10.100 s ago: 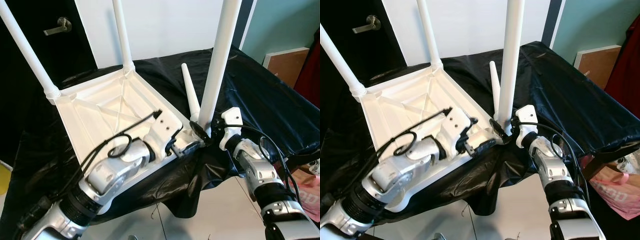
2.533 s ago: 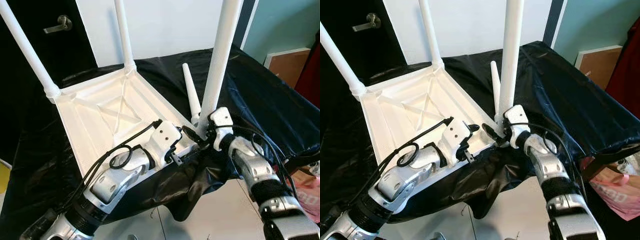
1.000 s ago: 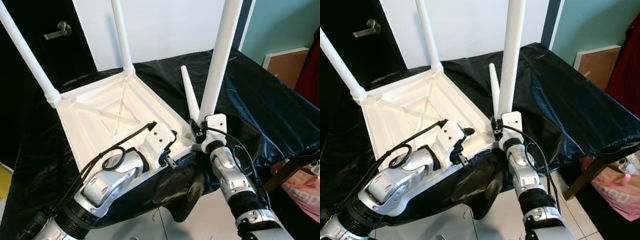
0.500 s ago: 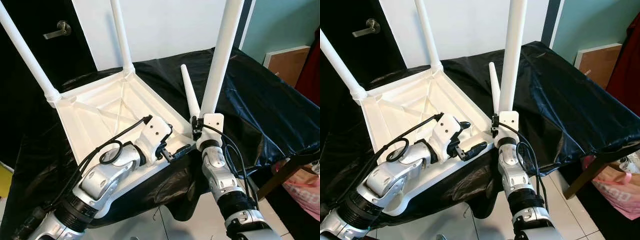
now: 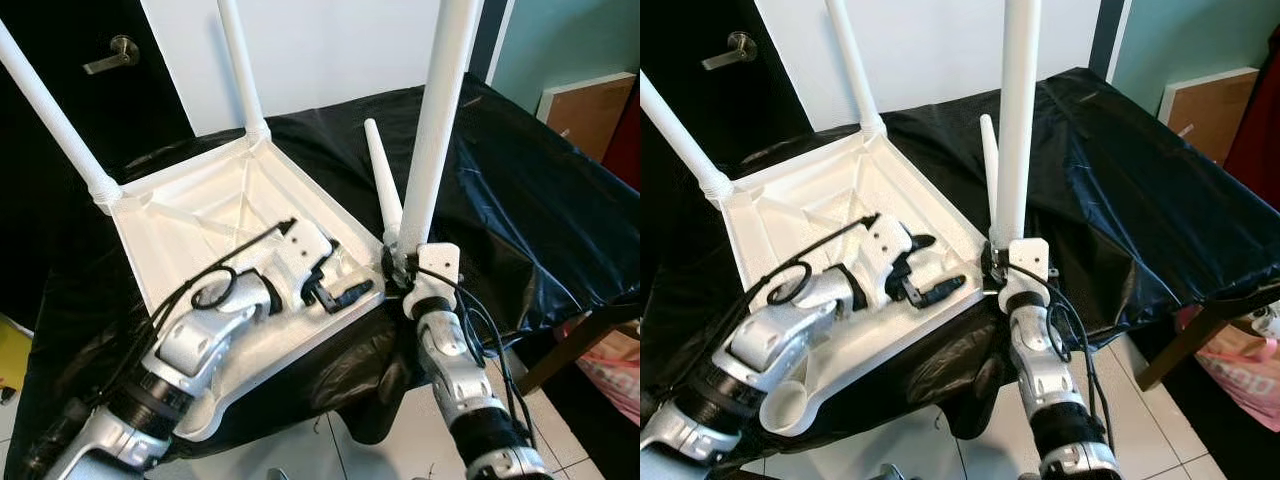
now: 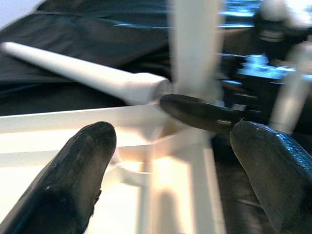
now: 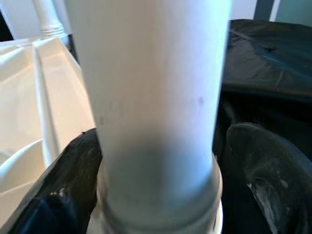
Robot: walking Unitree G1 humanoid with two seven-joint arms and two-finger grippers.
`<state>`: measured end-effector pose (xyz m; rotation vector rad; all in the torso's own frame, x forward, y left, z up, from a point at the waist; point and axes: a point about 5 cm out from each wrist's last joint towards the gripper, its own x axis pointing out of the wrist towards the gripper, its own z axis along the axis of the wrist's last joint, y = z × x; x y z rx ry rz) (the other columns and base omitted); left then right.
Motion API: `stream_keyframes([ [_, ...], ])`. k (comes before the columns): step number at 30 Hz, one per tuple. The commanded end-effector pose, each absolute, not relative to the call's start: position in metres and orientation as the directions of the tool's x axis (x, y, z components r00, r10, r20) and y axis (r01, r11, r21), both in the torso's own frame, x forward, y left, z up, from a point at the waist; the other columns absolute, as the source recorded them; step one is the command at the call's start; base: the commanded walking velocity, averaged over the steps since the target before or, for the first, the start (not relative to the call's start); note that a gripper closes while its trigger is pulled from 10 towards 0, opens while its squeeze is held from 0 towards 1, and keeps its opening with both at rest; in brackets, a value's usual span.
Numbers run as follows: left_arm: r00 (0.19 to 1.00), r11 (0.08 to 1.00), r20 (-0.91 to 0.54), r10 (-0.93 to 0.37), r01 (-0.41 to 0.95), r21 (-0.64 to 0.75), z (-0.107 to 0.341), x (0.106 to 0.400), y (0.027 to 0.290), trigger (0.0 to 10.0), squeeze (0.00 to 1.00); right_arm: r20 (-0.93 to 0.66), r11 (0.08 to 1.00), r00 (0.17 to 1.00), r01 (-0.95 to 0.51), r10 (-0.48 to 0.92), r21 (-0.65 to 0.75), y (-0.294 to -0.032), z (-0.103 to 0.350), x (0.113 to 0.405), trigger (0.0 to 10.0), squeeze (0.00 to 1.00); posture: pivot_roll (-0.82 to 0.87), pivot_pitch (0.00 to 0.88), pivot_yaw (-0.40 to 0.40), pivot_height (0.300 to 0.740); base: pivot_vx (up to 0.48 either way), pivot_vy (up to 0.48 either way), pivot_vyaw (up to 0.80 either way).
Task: Building children table
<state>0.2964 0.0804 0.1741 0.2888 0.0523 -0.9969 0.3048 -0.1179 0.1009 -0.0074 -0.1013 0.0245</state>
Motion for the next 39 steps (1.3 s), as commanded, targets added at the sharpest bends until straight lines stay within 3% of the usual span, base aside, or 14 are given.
stream_keyframes([
  [1,0.611,0.566,-0.185,-0.77,0.787,0.244,0.174,0.308,0.091,10.0,0.0,0.102,0.998,0.993,-0.065,0.065,-0.003,-0.118,0.099,0.298,10.0,0.16,-0.13,0.016,0.096,0.74,0.0,0.0,0.0],
  [2,0.611,0.566,-0.185,-0.77,0.787,0.244,0.174,0.308,0.091,10.0,0.0,0.102,0.998,0.993,-0.065,0.065,-0.003,-0.118,0.099,0.298,10.0,0.16,-0.13,0.016,0.096,0.74,0.0,0.0,0.0],
  [3,0.642,0.593,-0.196,-0.741,0.763,0.256,0.174,0.316,0.096,10.0,0.0,0.112,0.995,0.988,-0.103,0.104,-0.017,-0.118,0.099,0.293,10.0,0.0,-0.13,0.015,0.099,0.74,0.0,0.0,0.0],
  [7,0.703,0.641,-0.249,-0.666,0.71,0.292,0.17,0.332,0.109,10.0,0.0,0.121,0.98,0.972,-0.198,0.2,-0.029,-0.115,0.098,0.281,10.0,0.0,-0.15,0.016,0.109,0.74,0.0,0.0,0.0],
  [8,0.755,0.688,-0.302,-0.582,0.655,0.312,0.164,0.347,0.121,10.0,0.0,0.139,0.966,0.956,-0.256,0.257,-0.029,-0.114,0.1,0.272,10.0,0.0,-0.16,0.015,0.115,0.74,0.0,0.0,0.0],
  [11,0.786,0.715,-0.336,-0.518,0.614,0.333,0.159,0.356,0.13,10.0,0.0,0.148,0.96,0.949,-0.277,0.278,-0.031,-0.115,0.102,0.267,10.0,0.0,-0.16,0.016,0.116,0.74,0.0,0.0,0.0],
  [19,0.814,0.748,-0.374,-0.445,0.568,0.345,0.153,0.365,0.141,10.0,0.0,0.147,0.956,0.945,-0.29,0.293,-0.041,-0.115,0.103,0.265,10.0,0.0,-0.17,0.018,0.12,0.74,0.0,0.0,0.0],
  [21,0.832,0.773,-0.412,-0.371,0.523,0.359,0.145,0.371,0.155,10.0,0.0,0.155,0.954,0.942,-0.295,0.299,-0.044,-0.114,0.105,0.264,10.0,0.0,-0.18,0.021,0.127,0.74,0.0,0.0,0.0],
  [30,0.837,0.805,-0.472,-0.276,0.47,0.362,0.131,0.376,0.175,10.0,0.0,0.161,0.952,0.938,-0.303,0.307,-0.046,-0.114,0.109,0.263,10.0,0.0,-0.18,0.022,0.132,0.74,0.0,0.0,0.0],
  [39,0.815,0.832,-0.525,-0.248,0.457,0.316,0.116,0.377,0.177,10.0,0.0,0.159,0.949,0.935,-0.311,0.316,-0.055,-0.113,0.11,0.263,10.0,0.0,-0.19,0.026,0.132,0.74,0.0,0.0,0.0],
])
